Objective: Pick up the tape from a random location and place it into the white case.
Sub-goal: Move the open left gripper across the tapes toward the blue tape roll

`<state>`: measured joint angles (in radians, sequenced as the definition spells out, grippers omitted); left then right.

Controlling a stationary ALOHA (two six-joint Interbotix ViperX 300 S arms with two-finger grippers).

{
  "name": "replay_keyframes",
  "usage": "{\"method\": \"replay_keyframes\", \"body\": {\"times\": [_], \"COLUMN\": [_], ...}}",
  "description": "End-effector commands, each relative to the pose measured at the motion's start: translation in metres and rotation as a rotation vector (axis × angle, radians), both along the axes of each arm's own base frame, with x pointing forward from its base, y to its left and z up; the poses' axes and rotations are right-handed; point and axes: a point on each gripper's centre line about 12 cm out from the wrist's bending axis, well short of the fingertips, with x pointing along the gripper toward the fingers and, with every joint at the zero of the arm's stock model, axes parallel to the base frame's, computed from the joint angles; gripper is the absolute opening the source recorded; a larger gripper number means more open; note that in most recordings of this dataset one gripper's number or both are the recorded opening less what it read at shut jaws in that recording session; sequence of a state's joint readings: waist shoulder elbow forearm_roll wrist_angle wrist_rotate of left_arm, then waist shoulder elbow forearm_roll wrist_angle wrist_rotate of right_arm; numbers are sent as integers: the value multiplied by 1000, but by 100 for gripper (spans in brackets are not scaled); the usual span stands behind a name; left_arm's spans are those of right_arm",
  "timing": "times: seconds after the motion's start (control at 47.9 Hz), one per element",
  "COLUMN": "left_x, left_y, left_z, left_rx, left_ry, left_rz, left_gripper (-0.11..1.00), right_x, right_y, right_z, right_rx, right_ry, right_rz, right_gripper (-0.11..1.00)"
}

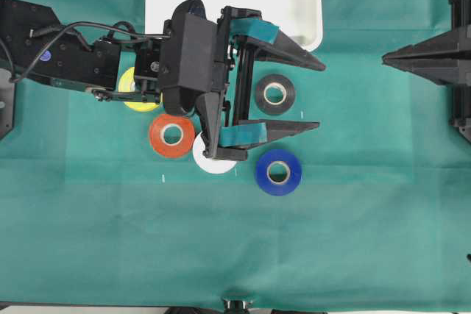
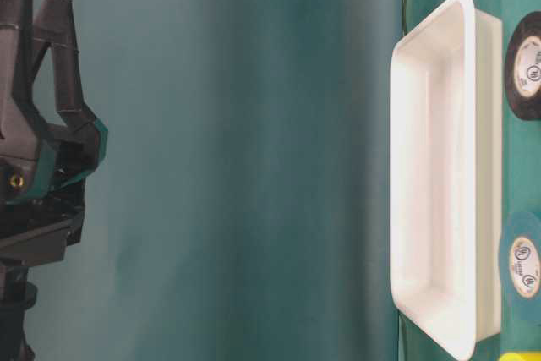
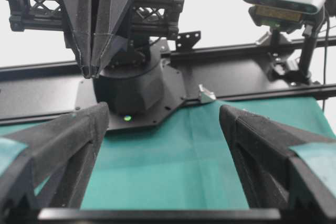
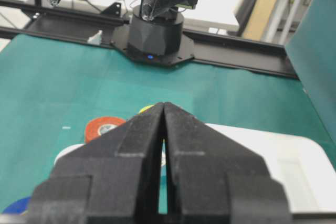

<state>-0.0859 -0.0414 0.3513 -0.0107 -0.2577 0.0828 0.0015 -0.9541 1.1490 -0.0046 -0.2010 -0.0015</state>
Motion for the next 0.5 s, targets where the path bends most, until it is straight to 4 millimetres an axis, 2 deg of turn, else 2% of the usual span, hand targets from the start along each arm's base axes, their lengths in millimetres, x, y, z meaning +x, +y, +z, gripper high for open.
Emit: {"method": "replay_keyframes", "body": {"times": [0.0, 0.293, 0.481], "left_x": [-2, 0, 7], "left_y": [0, -1, -2], "left_z": [11, 8, 7], "left_rx": [-4, -16, -49], "left_ry": [-26, 46, 215], "left_rz": [-1, -1, 6], "left_gripper": [99, 99, 99], "right_x": [2, 2, 2], "right_y": [0, 0, 0], "right_z": [11, 11, 11], "right_rx": [-1, -3, -3], "right_ry": [-29, -25, -25], "right_rz": [2, 2, 2], "right_gripper": [0, 0, 0]}}
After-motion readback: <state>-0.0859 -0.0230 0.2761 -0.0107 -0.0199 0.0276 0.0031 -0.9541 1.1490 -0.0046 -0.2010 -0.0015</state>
